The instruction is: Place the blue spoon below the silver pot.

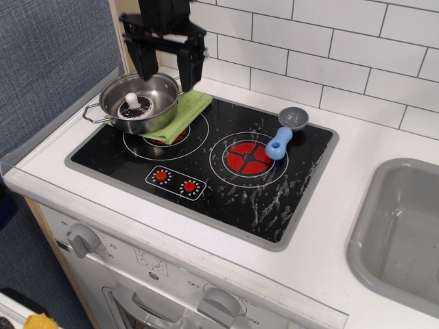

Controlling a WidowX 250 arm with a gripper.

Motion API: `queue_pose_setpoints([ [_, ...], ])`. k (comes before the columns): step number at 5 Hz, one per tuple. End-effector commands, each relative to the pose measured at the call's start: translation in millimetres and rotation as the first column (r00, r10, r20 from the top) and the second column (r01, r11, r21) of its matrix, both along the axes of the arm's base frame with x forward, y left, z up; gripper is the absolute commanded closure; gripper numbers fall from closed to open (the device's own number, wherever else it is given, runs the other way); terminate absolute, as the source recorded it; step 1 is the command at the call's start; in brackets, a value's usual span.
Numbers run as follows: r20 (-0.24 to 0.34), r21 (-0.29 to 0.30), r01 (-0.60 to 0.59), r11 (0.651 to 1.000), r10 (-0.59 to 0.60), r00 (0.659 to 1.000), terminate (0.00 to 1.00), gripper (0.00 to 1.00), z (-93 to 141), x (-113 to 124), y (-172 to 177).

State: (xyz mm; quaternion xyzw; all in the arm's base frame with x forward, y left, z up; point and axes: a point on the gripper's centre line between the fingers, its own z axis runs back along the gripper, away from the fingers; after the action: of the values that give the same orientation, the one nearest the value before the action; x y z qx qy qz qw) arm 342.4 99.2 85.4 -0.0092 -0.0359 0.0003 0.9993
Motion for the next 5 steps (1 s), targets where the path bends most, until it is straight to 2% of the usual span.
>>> queue_pose_setpoints([
  [1,0.081,0.03,0.158,0.987,-0.159,0.984,0.0,0.0,12,28,-88],
  [2,0.09,0.033,0.111,0.993,-0.114,0.989,0.0,0.0,-10,46,-120],
  [4,0.054,0.002,0.007,1.0,-0.007,0.999,0.0,0.0,-52,57,-124],
  [5,0.024,0.001,0.031,1.0,-0.031,0.999,0.0,0.0,-61,56,-128],
])
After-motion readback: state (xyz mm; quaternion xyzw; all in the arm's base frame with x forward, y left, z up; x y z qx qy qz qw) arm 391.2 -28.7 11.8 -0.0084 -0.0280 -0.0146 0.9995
